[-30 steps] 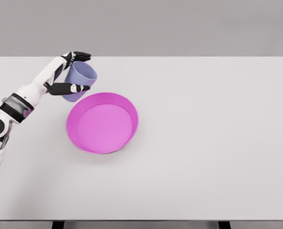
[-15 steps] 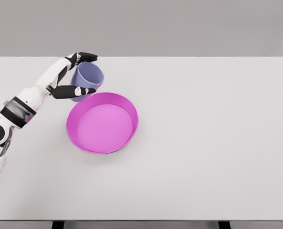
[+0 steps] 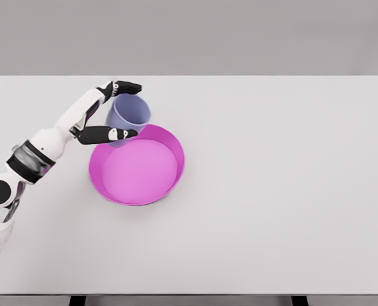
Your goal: Flip the cup with left arm and place it on the plate
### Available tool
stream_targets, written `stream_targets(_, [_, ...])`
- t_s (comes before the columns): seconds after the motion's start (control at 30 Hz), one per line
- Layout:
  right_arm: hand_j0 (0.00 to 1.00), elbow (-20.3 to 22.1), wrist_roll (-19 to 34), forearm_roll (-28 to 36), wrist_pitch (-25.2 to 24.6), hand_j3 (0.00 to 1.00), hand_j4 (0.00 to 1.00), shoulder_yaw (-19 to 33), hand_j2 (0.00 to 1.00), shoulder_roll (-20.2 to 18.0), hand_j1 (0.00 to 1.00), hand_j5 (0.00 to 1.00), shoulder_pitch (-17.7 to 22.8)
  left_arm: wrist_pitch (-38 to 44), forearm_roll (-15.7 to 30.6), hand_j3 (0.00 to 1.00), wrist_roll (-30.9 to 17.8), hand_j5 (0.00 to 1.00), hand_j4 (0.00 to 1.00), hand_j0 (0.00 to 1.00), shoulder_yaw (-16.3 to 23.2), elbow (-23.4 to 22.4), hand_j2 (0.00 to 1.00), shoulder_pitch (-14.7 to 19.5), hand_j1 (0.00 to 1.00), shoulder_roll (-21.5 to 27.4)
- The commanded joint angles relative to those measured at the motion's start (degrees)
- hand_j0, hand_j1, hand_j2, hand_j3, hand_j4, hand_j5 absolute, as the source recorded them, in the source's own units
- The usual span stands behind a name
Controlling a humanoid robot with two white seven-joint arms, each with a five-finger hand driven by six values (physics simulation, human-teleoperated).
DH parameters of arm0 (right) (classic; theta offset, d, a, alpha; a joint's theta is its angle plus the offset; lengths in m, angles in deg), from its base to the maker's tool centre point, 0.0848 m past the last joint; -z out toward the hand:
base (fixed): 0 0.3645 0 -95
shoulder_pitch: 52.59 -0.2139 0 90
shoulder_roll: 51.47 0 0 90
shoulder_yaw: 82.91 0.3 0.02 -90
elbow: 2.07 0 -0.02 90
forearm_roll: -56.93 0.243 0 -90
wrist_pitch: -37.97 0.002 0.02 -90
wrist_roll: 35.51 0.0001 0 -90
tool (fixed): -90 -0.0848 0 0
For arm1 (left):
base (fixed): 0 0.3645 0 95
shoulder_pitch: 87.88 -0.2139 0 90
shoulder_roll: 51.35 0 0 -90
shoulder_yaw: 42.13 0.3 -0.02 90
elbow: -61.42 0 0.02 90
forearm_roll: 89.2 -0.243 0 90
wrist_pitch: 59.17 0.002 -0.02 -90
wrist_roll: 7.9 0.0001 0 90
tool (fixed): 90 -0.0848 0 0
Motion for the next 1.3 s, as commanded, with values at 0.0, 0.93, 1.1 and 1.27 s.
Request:
stream_targets(0.0, [1.00,-0.03,0.01,0.01,0.00,1.00,1.00,0.00,1.00,0.00,1.00,1.00,0.00,-0.04,0.28,0.76,0.02,0.76,0.76,0.76,0.21,0.43,0.76,0.00,0.76,-0.05])
stream_targets(0.93, [1.00,-0.03,0.01,0.01,0.00,1.00,1.00,0.00,1.00,0.00,1.00,1.00,0.00,0.58,1.25,0.76,0.02,0.76,0.76,0.76,3.28,0.34,0.76,-4.39,0.76,-4.35])
stream_targets(1.1, [1.00,-0.03,0.01,0.01,0.00,1.00,1.00,0.00,1.00,0.00,1.00,1.00,0.00,0.67,1.25,0.76,0.02,0.76,0.76,0.76,3.90,0.08,0.76,-4.48,0.76,-5.50])
stream_targets(1.27, [1.00,0.06,0.01,0.01,0.00,1.00,1.00,0.00,1.00,0.00,1.00,1.00,-0.09,0.67,1.16,0.77,0.02,0.77,0.77,0.77,3.90,-0.27,0.77,-4.40,0.77,-6.11])
